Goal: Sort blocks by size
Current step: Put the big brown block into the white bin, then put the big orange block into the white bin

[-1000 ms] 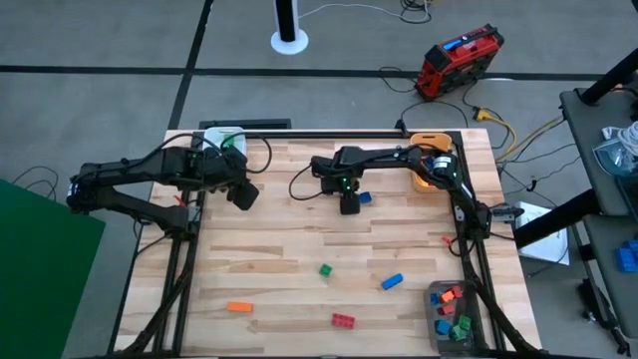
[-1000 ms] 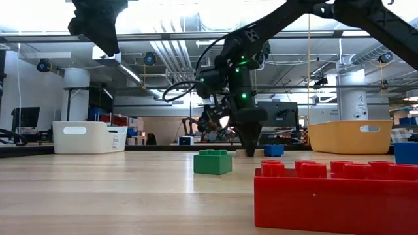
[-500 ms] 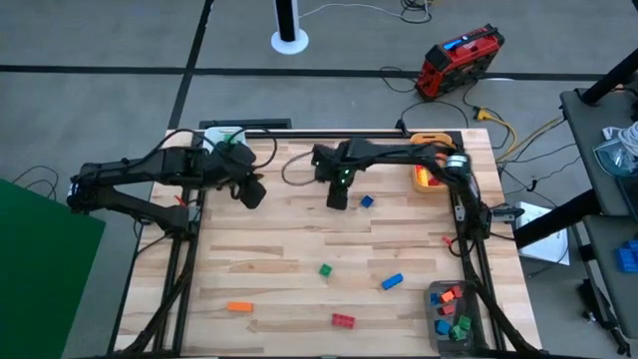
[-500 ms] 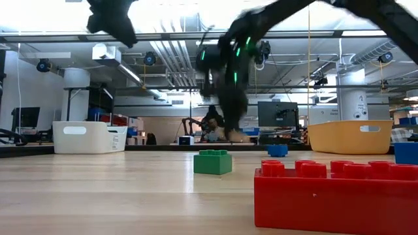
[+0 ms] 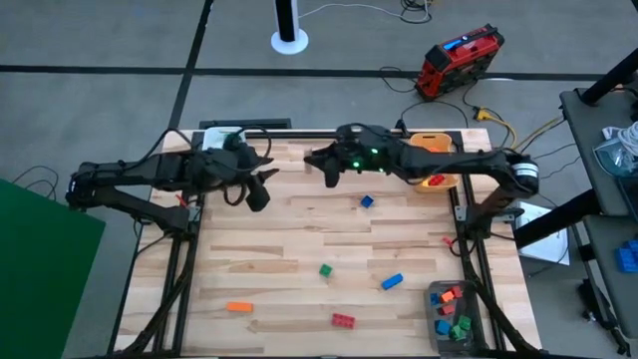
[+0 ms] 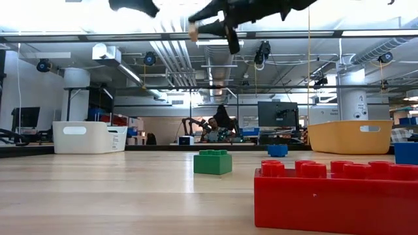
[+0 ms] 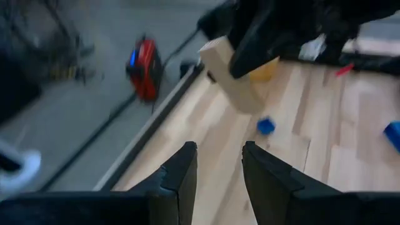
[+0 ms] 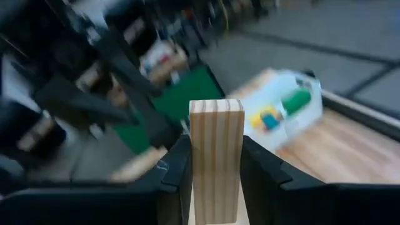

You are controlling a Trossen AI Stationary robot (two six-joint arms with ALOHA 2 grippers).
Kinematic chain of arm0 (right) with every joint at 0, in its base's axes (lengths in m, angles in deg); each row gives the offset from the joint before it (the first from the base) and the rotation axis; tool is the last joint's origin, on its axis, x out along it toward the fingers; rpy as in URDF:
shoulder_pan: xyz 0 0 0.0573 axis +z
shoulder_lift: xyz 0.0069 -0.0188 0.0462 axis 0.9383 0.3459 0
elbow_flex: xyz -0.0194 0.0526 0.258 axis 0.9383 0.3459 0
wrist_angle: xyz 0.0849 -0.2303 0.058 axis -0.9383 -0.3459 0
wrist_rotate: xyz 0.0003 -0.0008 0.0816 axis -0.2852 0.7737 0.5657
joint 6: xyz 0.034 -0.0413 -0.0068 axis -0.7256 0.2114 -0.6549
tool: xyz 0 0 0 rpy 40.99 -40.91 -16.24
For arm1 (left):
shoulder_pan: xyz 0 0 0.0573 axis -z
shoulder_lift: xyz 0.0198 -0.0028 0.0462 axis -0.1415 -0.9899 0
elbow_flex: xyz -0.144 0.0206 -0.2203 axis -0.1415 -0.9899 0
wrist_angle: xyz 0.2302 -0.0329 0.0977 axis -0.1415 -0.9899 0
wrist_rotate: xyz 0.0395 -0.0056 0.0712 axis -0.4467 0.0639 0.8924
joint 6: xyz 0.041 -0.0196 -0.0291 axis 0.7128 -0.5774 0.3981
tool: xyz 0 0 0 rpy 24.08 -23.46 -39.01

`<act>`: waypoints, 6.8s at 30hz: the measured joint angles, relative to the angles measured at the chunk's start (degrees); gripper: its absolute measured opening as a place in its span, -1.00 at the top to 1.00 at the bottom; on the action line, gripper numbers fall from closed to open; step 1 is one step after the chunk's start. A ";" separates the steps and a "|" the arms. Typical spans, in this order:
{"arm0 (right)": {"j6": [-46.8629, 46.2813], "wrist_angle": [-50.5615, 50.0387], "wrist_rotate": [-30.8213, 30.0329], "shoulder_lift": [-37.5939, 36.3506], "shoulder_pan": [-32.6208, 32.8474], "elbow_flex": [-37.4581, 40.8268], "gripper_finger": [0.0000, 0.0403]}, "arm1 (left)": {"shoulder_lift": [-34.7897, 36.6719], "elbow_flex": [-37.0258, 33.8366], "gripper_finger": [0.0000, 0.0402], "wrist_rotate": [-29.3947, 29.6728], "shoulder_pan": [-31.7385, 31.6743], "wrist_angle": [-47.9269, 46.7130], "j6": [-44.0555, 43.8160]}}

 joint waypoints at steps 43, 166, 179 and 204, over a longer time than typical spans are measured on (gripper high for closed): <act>-13.68 19.18 -22.38 -1.66 6.77 -0.43 0.55 | -14.10 0.00 0.28 11.60 0.77 41.51 28.27; -13.06 -54.52 -19.36 -5.18 17.92 -6.55 0.11 | -23.63 0.00 0.26 -23.48 49.79 -21.39 -44.14; -12.66 -54.61 -19.38 -5.18 18.03 -6.55 0.06 | -35.74 -5.28 -0.08 -22.75 51.57 -9.63 -42.19; -13.73 -54.52 -19.40 -5.23 18.03 -6.55 0.15 | -34.53 -18.40 0.64 -23.04 51.40 1.87 -42.88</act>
